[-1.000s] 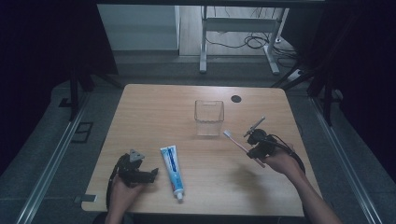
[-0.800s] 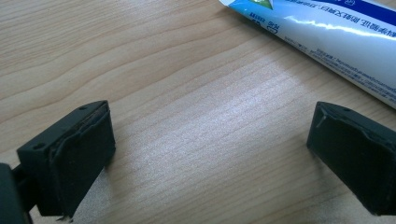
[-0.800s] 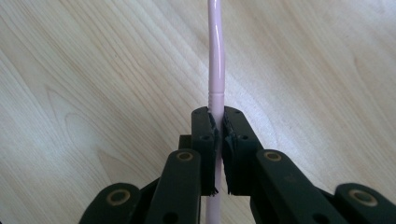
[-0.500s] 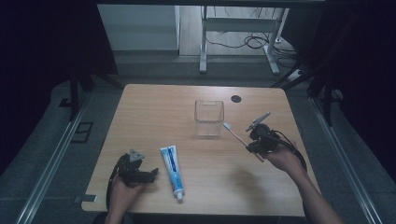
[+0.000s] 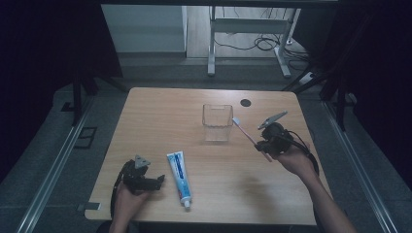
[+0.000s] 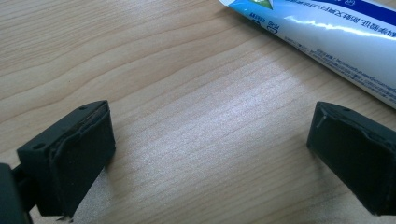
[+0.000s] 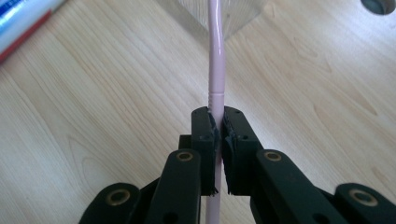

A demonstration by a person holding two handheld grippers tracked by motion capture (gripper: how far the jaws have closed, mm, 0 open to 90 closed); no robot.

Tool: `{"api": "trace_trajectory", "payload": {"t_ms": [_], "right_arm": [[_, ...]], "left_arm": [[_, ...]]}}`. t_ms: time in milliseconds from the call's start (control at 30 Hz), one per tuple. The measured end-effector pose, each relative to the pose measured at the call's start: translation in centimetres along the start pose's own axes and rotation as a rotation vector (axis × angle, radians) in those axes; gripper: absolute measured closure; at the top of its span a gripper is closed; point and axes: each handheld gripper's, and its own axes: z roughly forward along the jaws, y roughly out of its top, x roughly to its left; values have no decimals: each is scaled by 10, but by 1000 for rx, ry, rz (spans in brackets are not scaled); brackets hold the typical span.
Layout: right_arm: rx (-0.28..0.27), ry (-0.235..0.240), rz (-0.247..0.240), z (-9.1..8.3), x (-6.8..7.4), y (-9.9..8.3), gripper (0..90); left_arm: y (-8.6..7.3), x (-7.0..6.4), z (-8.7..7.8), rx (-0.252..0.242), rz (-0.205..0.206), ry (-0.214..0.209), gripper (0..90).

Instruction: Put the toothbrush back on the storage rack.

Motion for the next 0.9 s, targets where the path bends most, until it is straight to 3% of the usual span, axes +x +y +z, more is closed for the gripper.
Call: {"api": "trace_trajectory", "payload": {"t_ms": [900], "right_arm": [[-158,-24,25,1,-2,29,835]], "left_arm": [[0,0,0,0,0,0,7]]}}
